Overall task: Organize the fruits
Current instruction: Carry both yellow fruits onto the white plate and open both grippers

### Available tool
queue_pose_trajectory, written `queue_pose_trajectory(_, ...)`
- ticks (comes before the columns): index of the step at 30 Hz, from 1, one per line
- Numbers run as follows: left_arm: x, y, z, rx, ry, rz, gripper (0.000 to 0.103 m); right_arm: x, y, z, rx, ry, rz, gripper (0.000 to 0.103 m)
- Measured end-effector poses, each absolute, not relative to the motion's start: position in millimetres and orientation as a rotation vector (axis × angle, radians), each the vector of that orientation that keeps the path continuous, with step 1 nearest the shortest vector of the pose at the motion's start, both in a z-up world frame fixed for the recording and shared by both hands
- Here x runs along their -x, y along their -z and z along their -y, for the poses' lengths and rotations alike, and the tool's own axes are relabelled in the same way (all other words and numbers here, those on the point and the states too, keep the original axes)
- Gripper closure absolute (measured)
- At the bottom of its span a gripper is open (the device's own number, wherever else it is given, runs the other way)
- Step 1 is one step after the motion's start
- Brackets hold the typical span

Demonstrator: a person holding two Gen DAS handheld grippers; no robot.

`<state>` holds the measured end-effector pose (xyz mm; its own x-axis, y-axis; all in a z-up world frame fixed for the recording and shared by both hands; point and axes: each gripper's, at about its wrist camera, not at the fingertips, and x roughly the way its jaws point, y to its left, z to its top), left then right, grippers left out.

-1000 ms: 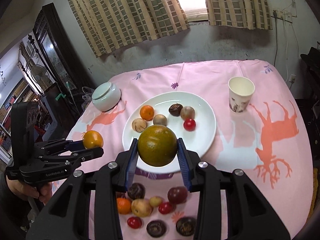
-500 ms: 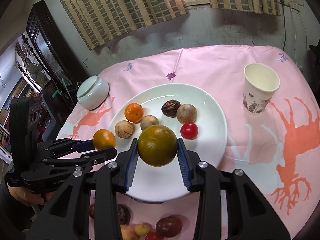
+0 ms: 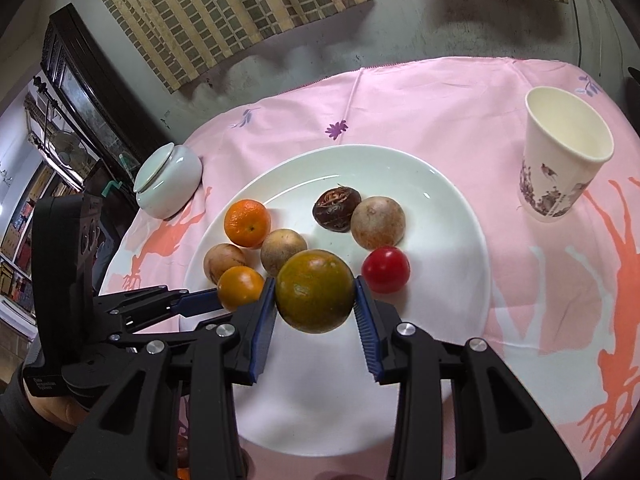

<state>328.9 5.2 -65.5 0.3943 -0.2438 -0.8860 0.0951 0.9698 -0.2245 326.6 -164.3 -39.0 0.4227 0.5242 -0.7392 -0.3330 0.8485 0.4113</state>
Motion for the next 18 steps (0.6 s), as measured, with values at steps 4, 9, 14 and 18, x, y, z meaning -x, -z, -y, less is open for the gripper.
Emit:
queue_pose_trajectory(4,-334.5,69.0,-7.2,0.16,0.209,-1.151,0.059,-333.4,45.0,161.2,-0.226,-0.534,-1.012,0.064)
queue_pose_trajectory(9,-339.2,68.9,-7.5,0.162,0.202,-1.154,0.059,-341.1,49.5,159.5,-0.241,-0.508,-1.022,0.064)
queue_pose_trajectory(14,-335.9,59.7,-4.1,0.147,0.208,-1.143,0.04,-343.5,49.2,158.9,-0.262,-0.479,-1.043,0.06)
queue_pose_trajectory(18,-327.3,39.8,-2.3,0.126,0.181,-1.081,0.024,-334.9,36.2,162.2,-0.278,-0.483,-0.993,0.034)
